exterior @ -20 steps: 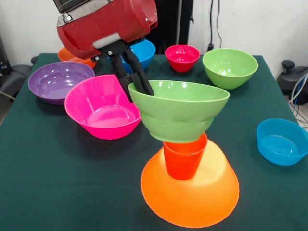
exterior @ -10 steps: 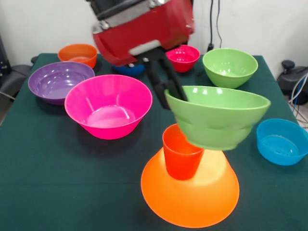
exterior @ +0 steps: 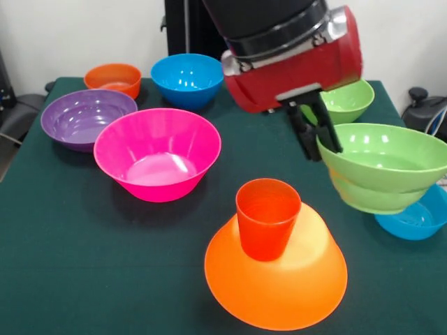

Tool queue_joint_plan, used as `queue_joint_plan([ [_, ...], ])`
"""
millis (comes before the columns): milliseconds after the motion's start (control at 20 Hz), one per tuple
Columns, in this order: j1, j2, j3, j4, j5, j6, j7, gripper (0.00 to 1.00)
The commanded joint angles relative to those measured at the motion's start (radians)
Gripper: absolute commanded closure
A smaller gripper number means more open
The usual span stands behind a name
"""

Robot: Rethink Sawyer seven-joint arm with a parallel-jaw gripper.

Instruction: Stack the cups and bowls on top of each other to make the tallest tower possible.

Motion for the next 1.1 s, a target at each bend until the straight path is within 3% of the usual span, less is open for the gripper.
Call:
queue_joint_plan([
  [50,0.032,0.054,-0.104,-0.079,-0.035,0.19,0.078,1.0],
  [400,0.033,0.044,-0.132,-0.069,-0.058,0.275,0.037,1.0],
  [700,0.021,0.032,-0.149,-0.061,-0.083,0.249,-0.012,1.0],
  [1100,0.018,0.03,-0.147,-0.083,-0.068,0.26,-0.029,1.0],
])
